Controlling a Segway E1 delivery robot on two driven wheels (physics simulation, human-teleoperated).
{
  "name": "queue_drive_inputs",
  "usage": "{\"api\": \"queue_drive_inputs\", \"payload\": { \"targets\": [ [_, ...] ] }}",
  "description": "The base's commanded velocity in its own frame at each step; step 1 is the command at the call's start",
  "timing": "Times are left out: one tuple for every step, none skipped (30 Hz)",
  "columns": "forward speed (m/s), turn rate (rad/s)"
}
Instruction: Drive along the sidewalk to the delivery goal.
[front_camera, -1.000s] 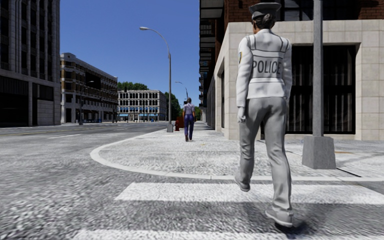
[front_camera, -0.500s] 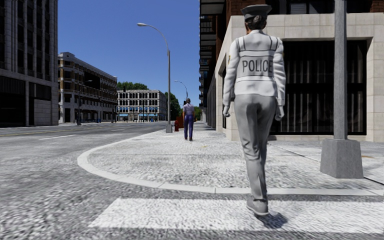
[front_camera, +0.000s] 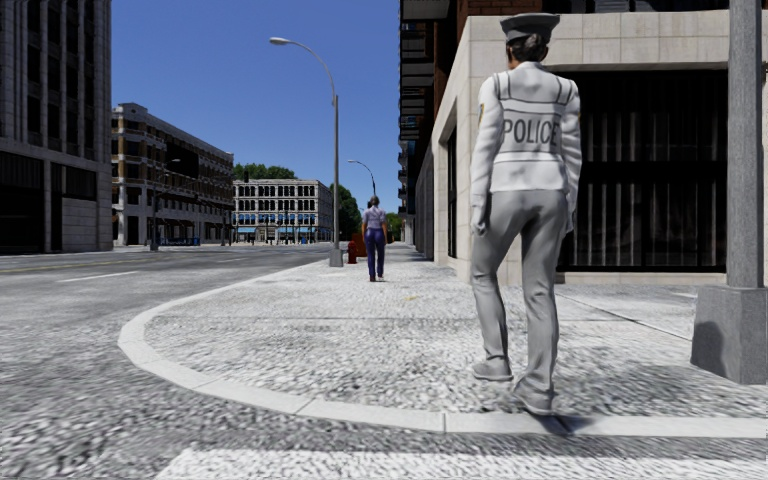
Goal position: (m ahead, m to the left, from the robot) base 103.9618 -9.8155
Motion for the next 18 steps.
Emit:
{"api": "queue_drive_inputs", "payload": {
  "targets": [
    [0.97, 0.0],
    [0.97, 0.0],
    [0.97, 0.0],
    [0.97, 0.0],
    [0.97, 0.0],
    [0.97, 0.0],
    [0.97, 0.0],
    [0.97, 0.0],
    [0.97, 0.0],
    [0.97, 0.0],
    [0.97, 0.0],
    [0.97, 0.0],
    [0.97, 0.0],
    [0.97, 0.0],
    [0.97, 0.0],
    [0.97, 0.0],
    [0.97, 0.0],
    [0.97, 0.0]
  ]
}}
